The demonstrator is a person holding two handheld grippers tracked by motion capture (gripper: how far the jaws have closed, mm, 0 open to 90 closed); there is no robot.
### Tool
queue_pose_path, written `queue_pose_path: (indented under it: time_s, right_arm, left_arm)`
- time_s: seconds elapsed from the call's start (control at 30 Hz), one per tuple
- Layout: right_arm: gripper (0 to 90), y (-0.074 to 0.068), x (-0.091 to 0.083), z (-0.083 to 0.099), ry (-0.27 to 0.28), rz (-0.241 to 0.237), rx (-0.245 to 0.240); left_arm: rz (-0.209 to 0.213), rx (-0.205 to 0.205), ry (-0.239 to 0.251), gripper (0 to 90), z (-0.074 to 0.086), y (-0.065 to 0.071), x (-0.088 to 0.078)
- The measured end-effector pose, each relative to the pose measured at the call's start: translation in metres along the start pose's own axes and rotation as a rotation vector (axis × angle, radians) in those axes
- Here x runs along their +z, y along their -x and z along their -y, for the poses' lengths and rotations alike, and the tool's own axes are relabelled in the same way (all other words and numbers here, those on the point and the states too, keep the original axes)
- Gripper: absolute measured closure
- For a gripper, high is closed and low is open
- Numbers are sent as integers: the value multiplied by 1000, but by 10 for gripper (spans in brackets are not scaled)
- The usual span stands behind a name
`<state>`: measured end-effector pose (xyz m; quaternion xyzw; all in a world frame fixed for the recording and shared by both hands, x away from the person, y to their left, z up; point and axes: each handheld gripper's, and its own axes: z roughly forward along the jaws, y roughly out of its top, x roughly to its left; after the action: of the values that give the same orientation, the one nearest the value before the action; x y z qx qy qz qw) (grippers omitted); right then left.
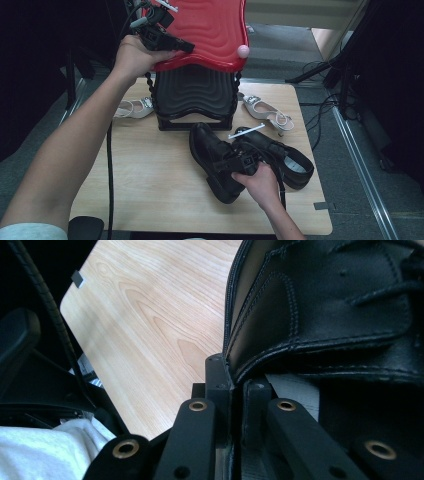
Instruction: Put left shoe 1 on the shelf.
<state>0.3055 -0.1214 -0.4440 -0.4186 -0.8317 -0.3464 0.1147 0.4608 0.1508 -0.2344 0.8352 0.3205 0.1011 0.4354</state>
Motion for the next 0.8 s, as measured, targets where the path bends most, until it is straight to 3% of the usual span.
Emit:
queue_pose_path:
  time_s: [0.37, 0.5, 0.63, 0.8]
  right_arm:
    - [871, -20, -30, -14, 39, -69, -50]
    - [872, -28, -39, -23, 58, -67, -81]
    - [871, -35, -43, -33, 71, -58, -103]
    - [871, -40, -45, -59, 103, -32, -125]
  left_arm:
    - [-8, -20, -11, 900, -1, 3, 0]
    - [-7, -32, -13, 900, -1, 3, 0]
    - [-16, -16, -14, 900, -2, 6, 1]
    - [-10, -21, -10, 900, -2, 5, 1]
